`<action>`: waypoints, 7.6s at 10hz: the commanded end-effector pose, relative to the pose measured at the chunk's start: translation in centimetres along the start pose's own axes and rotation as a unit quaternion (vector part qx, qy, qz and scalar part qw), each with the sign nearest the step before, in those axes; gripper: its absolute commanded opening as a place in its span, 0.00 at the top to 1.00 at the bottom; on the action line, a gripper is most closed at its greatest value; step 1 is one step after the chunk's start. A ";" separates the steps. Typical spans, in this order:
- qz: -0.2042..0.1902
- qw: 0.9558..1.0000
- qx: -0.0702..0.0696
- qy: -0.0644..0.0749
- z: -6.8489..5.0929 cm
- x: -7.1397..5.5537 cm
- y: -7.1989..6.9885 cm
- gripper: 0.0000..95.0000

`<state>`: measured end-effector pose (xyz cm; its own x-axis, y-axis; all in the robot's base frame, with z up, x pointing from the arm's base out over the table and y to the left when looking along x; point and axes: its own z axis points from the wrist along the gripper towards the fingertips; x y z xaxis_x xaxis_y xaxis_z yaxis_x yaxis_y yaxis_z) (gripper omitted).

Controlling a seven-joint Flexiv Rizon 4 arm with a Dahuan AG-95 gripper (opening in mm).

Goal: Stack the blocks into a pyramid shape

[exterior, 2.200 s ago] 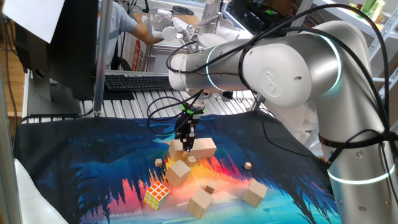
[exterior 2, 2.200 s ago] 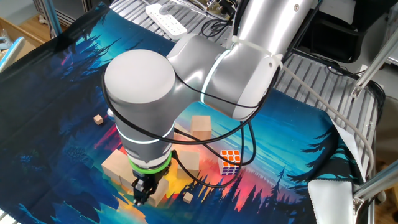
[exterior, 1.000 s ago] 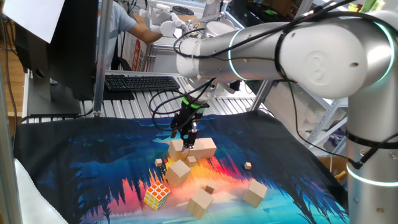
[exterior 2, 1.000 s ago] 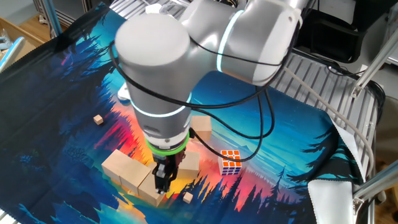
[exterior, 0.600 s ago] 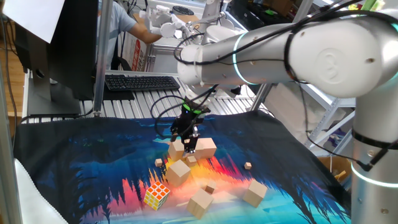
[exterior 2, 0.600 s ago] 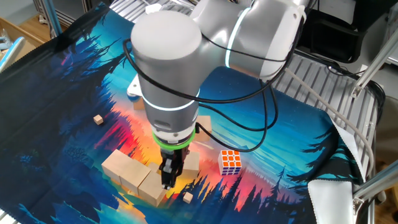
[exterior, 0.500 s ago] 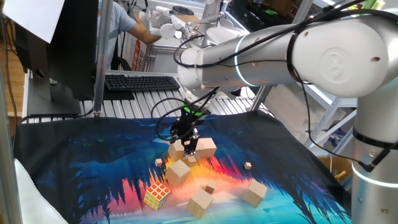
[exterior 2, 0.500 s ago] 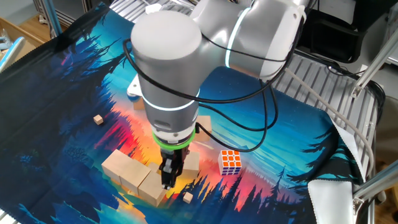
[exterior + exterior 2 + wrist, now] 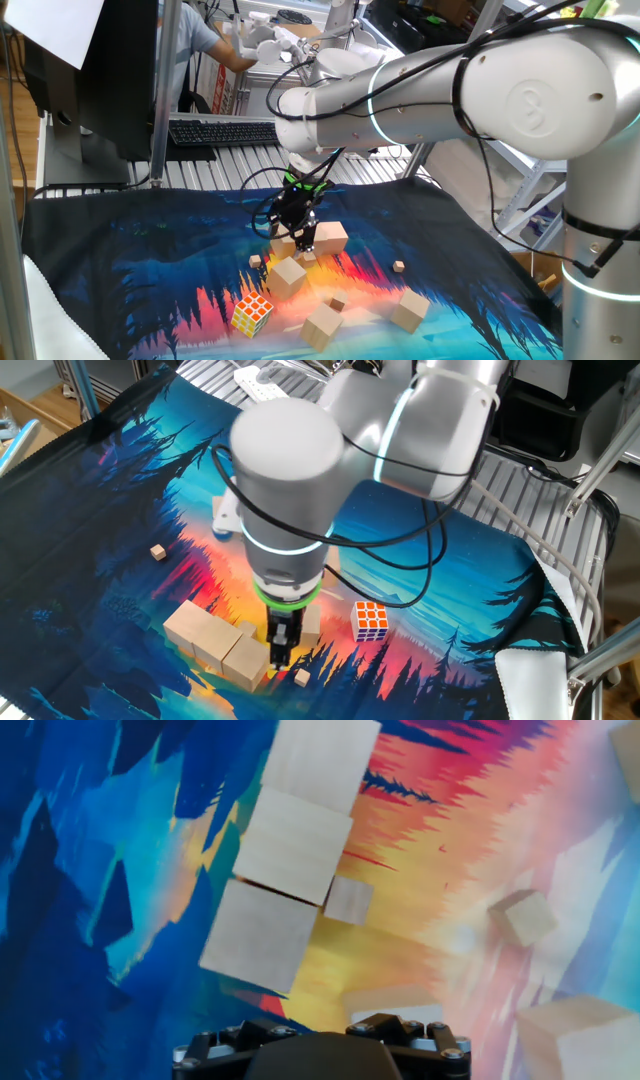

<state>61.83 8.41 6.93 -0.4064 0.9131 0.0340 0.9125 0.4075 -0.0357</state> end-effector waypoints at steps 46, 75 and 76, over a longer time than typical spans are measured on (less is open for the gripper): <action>-0.053 0.998 -0.006 -0.028 5.0 1.5 -6.0 0.20; 0.094 0.995 0.021 0.008 -6.5 -4.2 -1.2 1.00; 0.111 0.994 0.019 0.007 -6.7 -5.1 -0.7 1.00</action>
<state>63.58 3.90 13.16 -0.2539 0.9659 0.0512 0.9612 0.2579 -0.0978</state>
